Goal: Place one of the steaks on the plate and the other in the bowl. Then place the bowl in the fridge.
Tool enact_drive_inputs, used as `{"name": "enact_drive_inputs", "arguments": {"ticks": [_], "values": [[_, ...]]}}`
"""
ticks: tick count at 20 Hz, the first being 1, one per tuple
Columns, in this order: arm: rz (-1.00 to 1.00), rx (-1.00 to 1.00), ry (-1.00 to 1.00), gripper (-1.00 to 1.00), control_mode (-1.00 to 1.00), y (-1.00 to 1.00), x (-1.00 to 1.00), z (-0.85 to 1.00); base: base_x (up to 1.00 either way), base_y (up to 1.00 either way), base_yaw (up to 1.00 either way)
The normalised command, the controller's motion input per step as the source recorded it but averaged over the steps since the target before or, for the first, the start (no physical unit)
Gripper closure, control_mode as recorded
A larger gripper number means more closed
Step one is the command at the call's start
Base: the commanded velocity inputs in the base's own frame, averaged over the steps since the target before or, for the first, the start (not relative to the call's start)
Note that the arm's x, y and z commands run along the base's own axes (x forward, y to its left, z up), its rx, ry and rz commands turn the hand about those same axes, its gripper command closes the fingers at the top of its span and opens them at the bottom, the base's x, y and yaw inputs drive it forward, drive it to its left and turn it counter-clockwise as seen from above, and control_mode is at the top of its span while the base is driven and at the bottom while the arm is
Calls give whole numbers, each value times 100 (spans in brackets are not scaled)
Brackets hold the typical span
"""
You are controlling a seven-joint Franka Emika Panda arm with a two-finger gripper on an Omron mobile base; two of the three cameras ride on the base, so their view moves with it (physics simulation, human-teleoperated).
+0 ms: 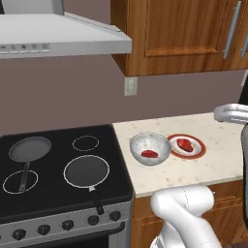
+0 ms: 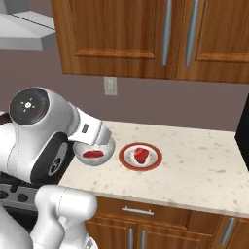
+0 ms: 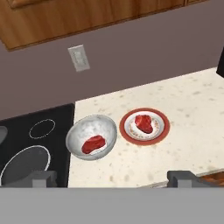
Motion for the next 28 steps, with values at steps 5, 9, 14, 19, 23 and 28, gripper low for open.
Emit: {"name": "enact_drive_inputs", "arguments": {"ticks": [5, 9, 14, 19, 23, 28], "values": [[3, 12, 35, -100, -100, -35, 0, -20, 0, 0, 0], [-2, 0, 35, -100, -100, 0, 3, -17, 0, 0, 0], [-3, 0, 6, -100, -100, 0, 1, -53, 0, 0, 0], [0, 0, -4, -100, -100, 1, 0, -62, 0, 0, 0], [-1, 0, -2, -100, -100, 6, 13, -44, 0, 0, 0], [-7, 0, 0, -100, -100, 28, 33, -42, 0, 0, 0]]}}
